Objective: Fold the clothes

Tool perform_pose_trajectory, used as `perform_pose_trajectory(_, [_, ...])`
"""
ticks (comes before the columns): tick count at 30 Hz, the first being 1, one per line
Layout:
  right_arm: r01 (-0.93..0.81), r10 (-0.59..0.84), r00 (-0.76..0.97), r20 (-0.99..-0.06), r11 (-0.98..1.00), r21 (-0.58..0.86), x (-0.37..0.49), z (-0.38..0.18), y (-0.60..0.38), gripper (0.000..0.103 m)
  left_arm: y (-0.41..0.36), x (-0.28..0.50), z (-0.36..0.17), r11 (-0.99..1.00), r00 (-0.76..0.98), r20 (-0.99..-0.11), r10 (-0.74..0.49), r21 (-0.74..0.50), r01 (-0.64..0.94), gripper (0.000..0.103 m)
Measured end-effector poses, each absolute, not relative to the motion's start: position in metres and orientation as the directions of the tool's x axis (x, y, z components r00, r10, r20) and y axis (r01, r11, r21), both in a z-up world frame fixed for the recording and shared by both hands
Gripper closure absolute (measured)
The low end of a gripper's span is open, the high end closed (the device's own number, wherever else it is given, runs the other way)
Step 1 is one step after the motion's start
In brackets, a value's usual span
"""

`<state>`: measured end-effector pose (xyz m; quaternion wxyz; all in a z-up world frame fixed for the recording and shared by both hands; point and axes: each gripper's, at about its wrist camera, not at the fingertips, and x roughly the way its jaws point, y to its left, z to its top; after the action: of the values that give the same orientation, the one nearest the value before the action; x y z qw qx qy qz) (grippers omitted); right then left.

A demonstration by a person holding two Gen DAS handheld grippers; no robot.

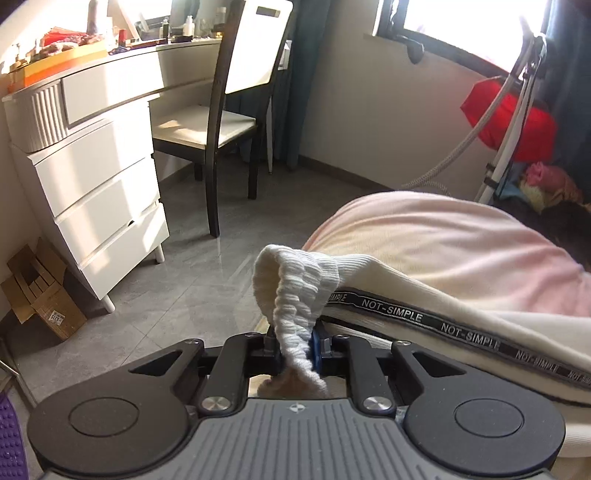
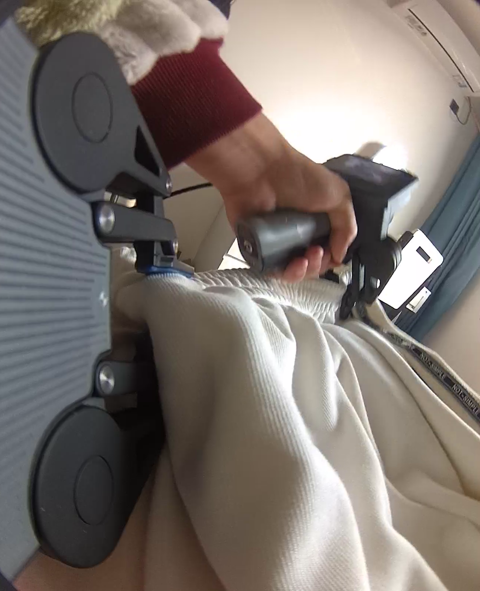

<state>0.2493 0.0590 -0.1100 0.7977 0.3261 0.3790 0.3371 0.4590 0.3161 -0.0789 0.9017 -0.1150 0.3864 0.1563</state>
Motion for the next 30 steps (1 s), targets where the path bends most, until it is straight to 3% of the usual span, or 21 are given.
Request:
perform_pose_trajectory(4, [-0.313,0.79,0.441,-0.426,0.58,0.752,0.252,-0.1,0.06,0.063,0.309,0.451,-0.076,0.93,0.666,-0.718,0.203,-0.072,-0.361,0.085])
perform_pose_trajectory(5, [-0.313,0.792,0.433,-0.431,0.58,0.752,0.251,-0.097,0.058,0.054,0.308,0.443,-0.07,0.931,0.679,-0.704,0.207,-0.072,-0.358,0.076])
perform_pose_trajectory(6, [-0.311,0.794,0.426,-0.433,0.578,0.754,0.25,-0.093,0.057,0.041,0.305,0.434,-0.062,0.934,0.694,-0.688,0.21,-0.068,-0.351,0.058])
perform_pose_trajectory(9, [-0.346,0.769,0.463,-0.442,0.615,0.709,0.23,-0.075,0.053,0.014,0.295,0.407,-0.039,0.943,0.736,-0.641,0.216,-0.059,-0.328,0.041])
perform_pose_trajectory(10, [-0.358,0.756,0.479,-0.446,0.632,0.688,0.221,-0.068,0.05,0.014,0.291,0.396,-0.031,0.946,0.748,-0.63,0.207,-0.064,-0.316,0.039])
perform_pose_trajectory(12, [-0.378,0.737,0.503,-0.452,0.658,0.651,0.203,-0.054,0.042,0.015,0.278,0.369,-0.013,0.951,0.774,-0.601,0.199,-0.074,-0.301,0.025])
perform_pose_trajectory(14, [-0.398,0.713,0.536,-0.453,0.686,0.609,0.184,-0.038,0.031,0.015,0.266,0.342,0.006,0.955,0.799,-0.57,0.19,-0.08,-0.284,0.02])
perform_pose_trajectory(21, [-0.44,0.571,0.721,-0.393,0.815,0.377,0.098,0.032,-0.034,0.015,0.184,0.215,0.071,0.991,0.874,-0.467,0.131,0.04,-0.127,0.015])
perform_pose_trajectory(27, [-0.367,0.395,0.864,-0.313,0.919,0.146,0.048,0.07,-0.099,0.015,0.12,0.107,0.102,1.0,0.917,-0.399,-0.009,-0.019,0.001,0.015])
perform_pose_trajectory(30, [-0.31,0.338,0.891,-0.302,0.941,0.138,0.041,0.067,-0.14,0.016,0.087,0.063,0.109,0.999,0.937,-0.345,-0.049,-0.039,0.038,0.015])
